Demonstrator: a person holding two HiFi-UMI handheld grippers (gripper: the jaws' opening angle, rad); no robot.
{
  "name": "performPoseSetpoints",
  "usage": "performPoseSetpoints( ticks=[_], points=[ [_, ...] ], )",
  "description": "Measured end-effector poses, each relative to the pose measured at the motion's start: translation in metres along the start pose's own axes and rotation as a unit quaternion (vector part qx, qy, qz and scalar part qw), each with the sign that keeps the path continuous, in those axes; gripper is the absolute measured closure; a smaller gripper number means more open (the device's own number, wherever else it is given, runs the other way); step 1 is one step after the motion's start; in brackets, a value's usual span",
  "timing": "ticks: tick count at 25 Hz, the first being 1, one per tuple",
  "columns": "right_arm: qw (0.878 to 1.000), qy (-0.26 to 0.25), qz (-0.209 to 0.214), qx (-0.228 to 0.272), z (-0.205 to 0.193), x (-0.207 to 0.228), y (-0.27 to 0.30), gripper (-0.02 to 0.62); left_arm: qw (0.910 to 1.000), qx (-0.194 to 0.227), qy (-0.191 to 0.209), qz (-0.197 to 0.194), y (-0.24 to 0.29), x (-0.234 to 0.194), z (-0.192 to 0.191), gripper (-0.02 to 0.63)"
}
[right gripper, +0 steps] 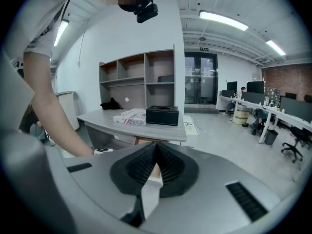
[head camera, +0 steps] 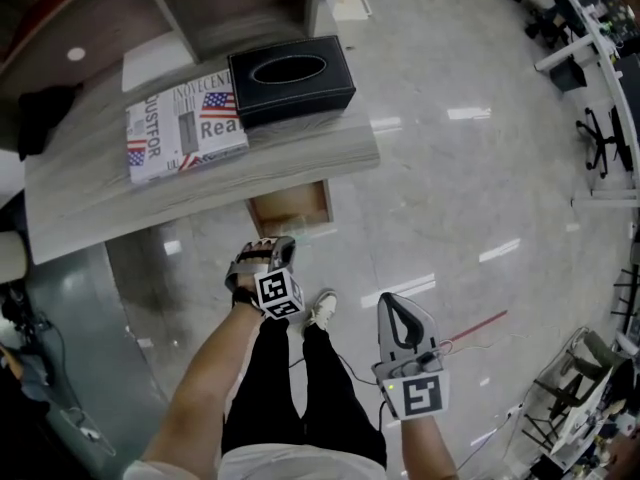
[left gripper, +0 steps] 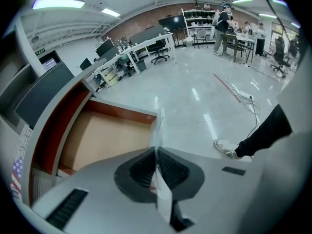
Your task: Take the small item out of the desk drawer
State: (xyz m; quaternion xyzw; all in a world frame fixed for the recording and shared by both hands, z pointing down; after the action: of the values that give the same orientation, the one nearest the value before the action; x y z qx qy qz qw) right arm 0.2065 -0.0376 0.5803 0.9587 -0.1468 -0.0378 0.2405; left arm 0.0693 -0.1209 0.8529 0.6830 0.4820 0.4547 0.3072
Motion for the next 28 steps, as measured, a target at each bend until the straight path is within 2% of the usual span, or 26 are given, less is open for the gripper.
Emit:
performPoseSetpoints(
  ticks=[9,16,22,28],
  points=[
    [0.998,-0.041,-0.019,0.053,0.078,-0.001,-0.036,0.575,0.9979,0.044,-0.043,0.022,-0.077,-0.042,0.024,0.588],
    [0.994,-0.064,0.007,0.088,0.123,-0.021,-0.043,0.575,0.9852,0.109,-0.11,0.073,-0.16,-0.079,0.033,0.588],
    [0.991,-0.072,0.03,0.109,0.144,-0.039,-0.048,0.575,0.9717,0.134,-0.159,0.113,-0.221,-0.094,0.019,0.588],
    [0.988,-0.078,0.046,0.124,0.159,-0.046,-0.048,0.575,0.9445,0.19,-0.218,0.155,-0.291,-0.115,0.025,0.588]
  ],
)
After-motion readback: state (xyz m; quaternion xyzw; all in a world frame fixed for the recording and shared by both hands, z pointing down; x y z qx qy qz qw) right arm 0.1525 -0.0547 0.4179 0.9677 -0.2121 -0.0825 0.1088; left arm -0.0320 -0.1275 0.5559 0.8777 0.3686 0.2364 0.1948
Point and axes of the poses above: the fingertips, and each gripper's own axes: y forward along the fingers, x to its right, z out of its top, the point moved 4 cm from there along -y, backward along the fingers
